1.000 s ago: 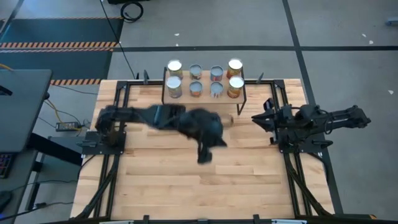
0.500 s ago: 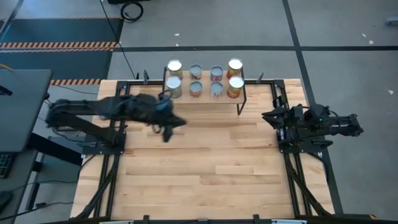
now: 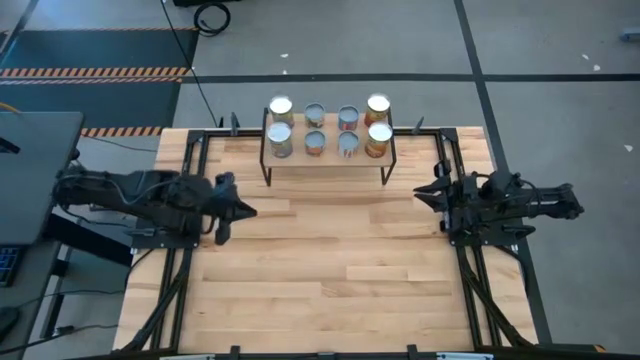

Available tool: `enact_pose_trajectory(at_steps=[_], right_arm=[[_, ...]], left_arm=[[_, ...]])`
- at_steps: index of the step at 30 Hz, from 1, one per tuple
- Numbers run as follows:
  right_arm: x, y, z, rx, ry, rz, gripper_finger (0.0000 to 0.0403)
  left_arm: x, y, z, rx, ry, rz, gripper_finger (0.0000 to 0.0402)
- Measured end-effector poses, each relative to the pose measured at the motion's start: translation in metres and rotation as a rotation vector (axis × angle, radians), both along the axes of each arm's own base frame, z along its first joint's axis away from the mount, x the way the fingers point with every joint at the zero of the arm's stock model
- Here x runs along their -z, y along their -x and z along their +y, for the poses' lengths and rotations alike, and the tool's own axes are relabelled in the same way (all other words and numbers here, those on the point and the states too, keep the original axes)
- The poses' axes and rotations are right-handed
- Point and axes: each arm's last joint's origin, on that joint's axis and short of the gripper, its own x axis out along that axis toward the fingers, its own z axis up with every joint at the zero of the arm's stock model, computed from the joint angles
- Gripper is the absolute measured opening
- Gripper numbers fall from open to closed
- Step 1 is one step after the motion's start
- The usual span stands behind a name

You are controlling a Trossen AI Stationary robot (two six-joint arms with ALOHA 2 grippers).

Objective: Pick and place cans onto a shelf
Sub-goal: Return to Home Position

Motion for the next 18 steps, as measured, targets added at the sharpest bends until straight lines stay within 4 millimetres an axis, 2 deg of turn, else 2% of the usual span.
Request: enact_pose_trajectory(at_steps=[5,8,16,18], right_arm=[[0.027,-0.009,0.001,-0.009,-0.040,-0.078,0.0058],[0.045,-0.012,0.001,-0.006,-0.050,-0.100,0.0057],[0.057,-0.015,-0.001,0.047,-0.079,0.006,0.0055],[0.065,-0.016,-0.001,0.050,-0.070,0.084,0.0055]], left_arm=[[0.036,0.017,0.001,0.049,-0.056,-0.129,0.0028],[0.050,0.030,0.003,0.050,-0.050,-0.181,0.0031],[0.066,0.066,0.009,0.052,-0.044,-0.352,0.0034],[0.068,0.074,0.009,0.079,-0.057,-0.402,0.0034]])
